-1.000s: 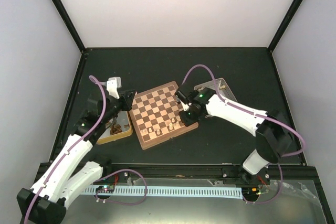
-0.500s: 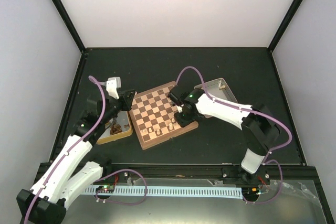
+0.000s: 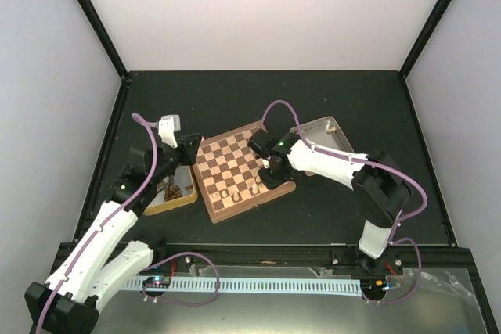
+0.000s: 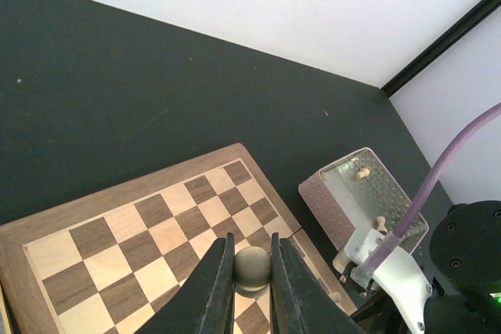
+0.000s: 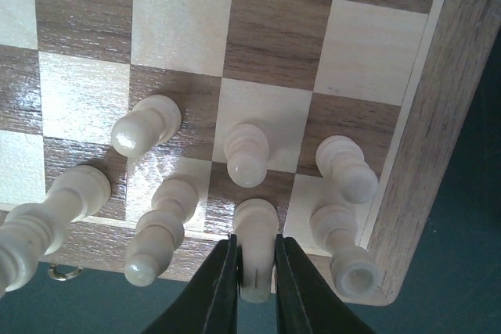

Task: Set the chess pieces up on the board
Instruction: Place the chess piece on the chessboard.

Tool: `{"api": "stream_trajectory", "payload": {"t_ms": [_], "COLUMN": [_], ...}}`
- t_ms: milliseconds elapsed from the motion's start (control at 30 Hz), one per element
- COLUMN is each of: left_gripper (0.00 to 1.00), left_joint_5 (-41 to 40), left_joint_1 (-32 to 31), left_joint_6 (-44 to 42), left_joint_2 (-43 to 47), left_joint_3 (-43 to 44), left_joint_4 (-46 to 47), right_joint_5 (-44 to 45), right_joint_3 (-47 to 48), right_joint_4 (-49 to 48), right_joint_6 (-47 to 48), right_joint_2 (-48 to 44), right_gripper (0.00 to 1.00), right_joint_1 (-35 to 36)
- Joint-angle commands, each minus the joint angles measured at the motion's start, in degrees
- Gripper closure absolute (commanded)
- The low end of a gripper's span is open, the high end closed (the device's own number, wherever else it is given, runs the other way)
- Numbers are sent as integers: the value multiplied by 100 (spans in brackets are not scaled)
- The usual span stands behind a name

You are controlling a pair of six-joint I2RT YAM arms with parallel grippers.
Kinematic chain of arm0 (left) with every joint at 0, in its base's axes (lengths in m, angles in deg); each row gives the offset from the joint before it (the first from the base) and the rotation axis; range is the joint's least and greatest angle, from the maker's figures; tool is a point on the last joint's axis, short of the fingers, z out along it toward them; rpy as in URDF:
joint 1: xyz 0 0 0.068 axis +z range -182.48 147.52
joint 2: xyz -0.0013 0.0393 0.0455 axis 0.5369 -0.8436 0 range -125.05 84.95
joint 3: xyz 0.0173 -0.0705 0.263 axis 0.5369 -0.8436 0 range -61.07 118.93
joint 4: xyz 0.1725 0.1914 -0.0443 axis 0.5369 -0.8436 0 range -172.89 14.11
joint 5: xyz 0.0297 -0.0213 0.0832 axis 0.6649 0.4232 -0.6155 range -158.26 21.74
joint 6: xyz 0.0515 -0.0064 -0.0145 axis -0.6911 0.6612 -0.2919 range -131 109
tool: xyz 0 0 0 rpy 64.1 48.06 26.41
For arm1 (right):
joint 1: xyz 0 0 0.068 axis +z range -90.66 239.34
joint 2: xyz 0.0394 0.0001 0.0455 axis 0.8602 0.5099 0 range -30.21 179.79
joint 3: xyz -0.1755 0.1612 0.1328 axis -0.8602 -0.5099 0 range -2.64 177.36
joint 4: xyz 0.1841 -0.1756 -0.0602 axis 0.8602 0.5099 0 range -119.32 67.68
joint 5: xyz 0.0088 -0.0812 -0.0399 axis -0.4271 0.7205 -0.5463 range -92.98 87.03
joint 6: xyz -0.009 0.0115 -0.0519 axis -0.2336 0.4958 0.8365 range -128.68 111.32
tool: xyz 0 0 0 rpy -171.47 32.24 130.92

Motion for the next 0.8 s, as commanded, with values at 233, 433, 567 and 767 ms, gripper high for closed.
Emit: {"api": "stream_trajectory", "payload": {"t_ms": [233, 433, 567, 767], "left_gripper": [98, 99, 98, 99], "left_joint_5": [286, 595, 47, -1468], "left_joint_1": [36, -17, -353, -1072], "left_joint_6": [-226, -195, -155, 196], "left_joint_2": [-31, -487, -1022, -1827], "left_joint_3": [113, 49, 39, -113], "left_joint_4": [-602, -888, -865, -449], "right_joint_5": [26, 548, 837, 1012], "right_joint_3": [109, 120, -128, -520], "right_joint_4": [-113, -277, -620, -960], "right_joint_6": [-230, -513, -677, -827], "right_joint_2": [-766, -1441, -1724, -2075], "right_gripper": [67, 64, 64, 63], "right_joint_1": [49, 41, 1, -83]}}
